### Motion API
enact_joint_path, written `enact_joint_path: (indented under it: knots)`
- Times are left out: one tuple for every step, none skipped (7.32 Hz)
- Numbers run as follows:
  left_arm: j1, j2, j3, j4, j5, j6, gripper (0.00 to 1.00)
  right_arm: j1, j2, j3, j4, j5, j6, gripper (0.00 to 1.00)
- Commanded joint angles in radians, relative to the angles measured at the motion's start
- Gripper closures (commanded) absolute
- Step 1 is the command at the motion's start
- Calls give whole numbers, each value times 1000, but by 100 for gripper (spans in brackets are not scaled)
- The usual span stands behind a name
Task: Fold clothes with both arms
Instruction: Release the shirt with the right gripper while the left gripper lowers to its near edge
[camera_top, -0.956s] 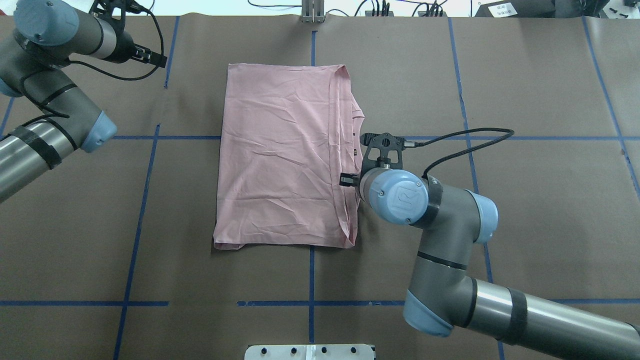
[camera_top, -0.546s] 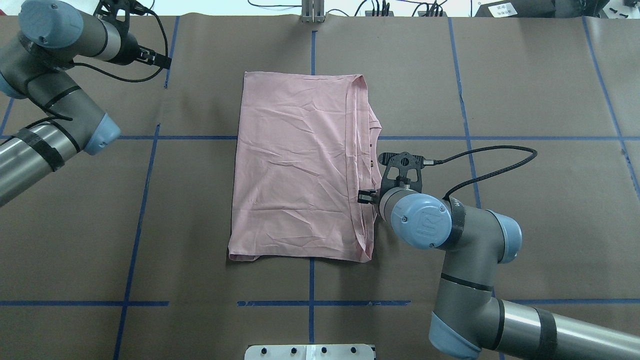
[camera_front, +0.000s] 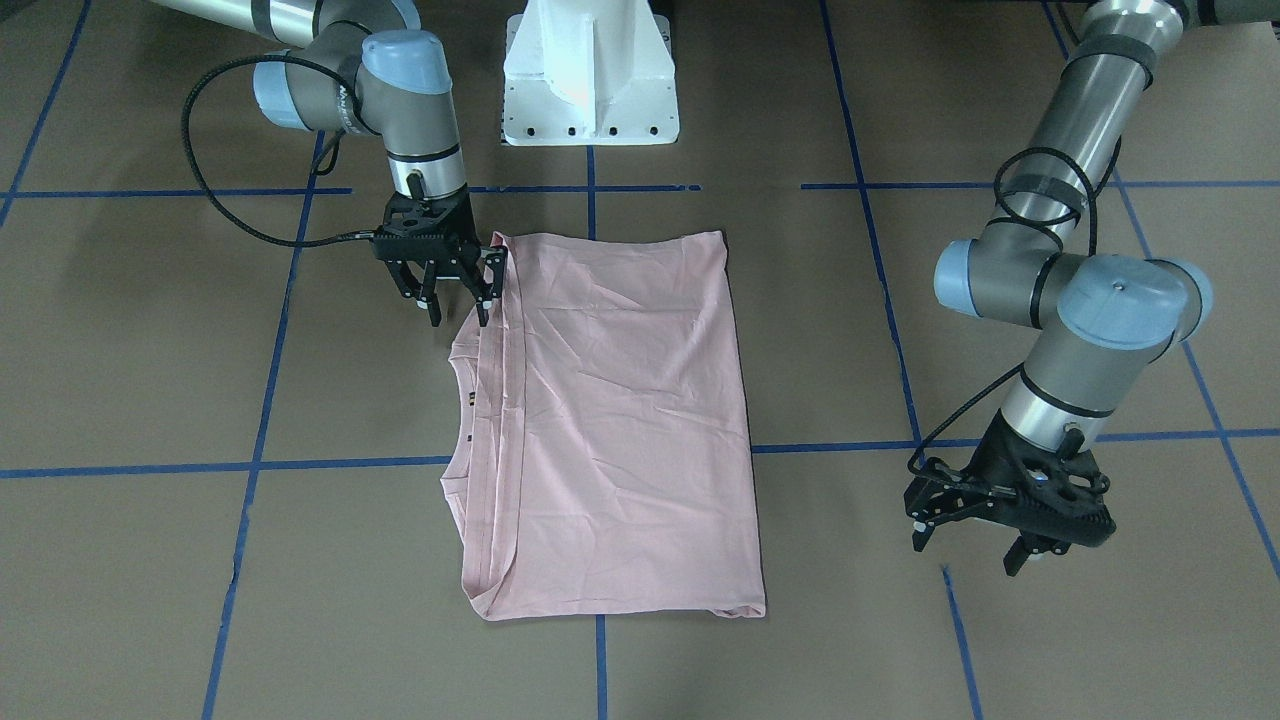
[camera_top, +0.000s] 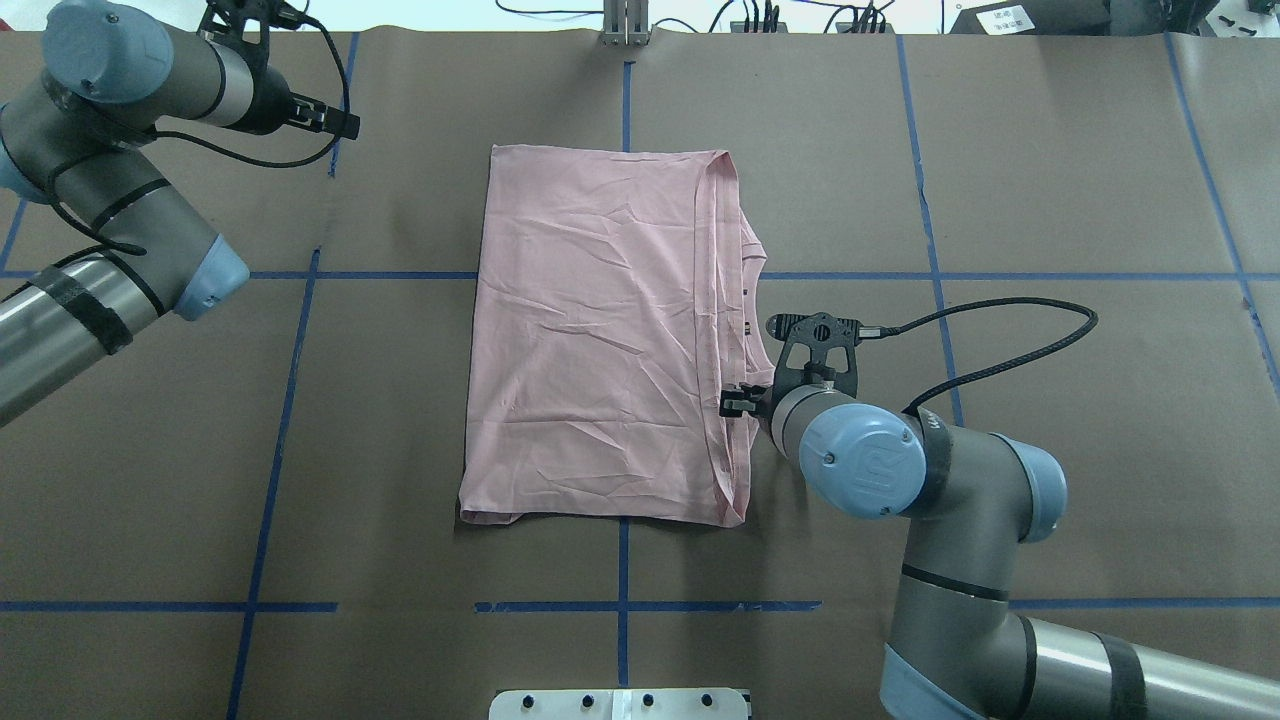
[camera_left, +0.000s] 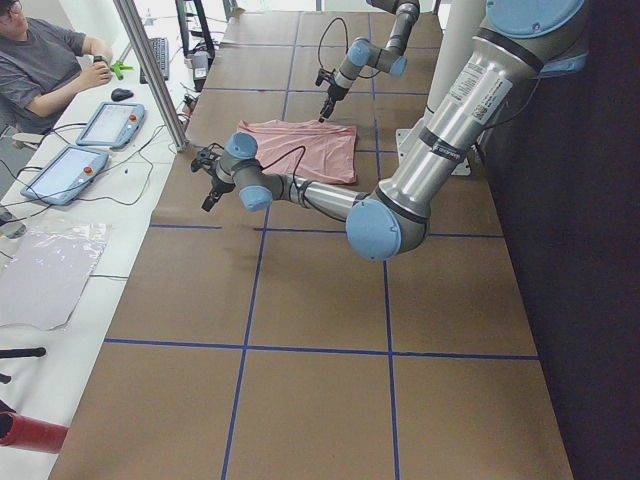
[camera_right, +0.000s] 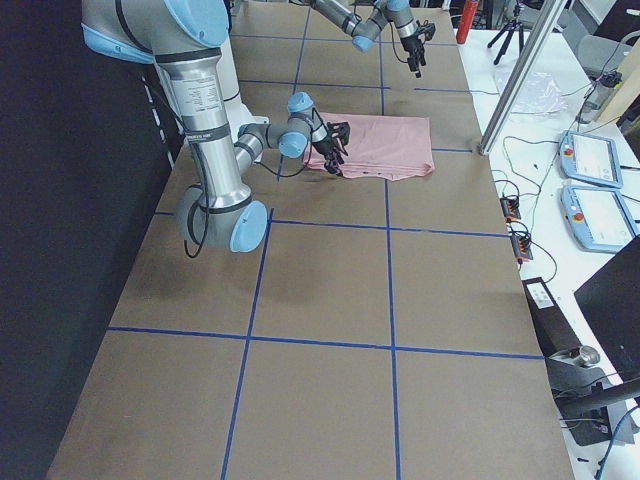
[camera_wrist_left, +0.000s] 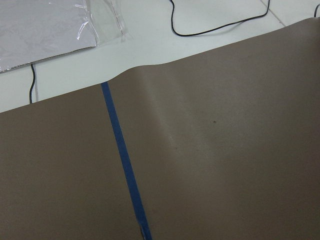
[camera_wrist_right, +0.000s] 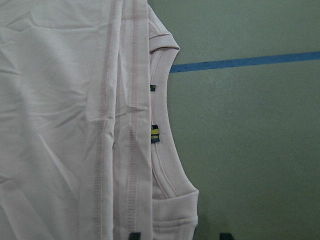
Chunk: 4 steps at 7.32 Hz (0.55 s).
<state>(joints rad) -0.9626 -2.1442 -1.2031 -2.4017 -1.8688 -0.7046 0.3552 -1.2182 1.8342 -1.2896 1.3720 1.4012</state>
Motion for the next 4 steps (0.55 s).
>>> enact_joint_path:
  knots:
    - [82, 88, -183, 21, 2, -181, 0, -1, -133, 187, 4, 32, 1, 0]
    - [167, 162, -325, 57, 11, -299, 0, -8, -162, 215, 12, 30, 10, 0]
    - [245, 235, -481, 120, 28, -405, 0, -18, -162, 215, 12, 29, 12, 0]
    - [365, 289, -635, 221, 107, -515, 0, -18, -162, 215, 12, 27, 12, 0]
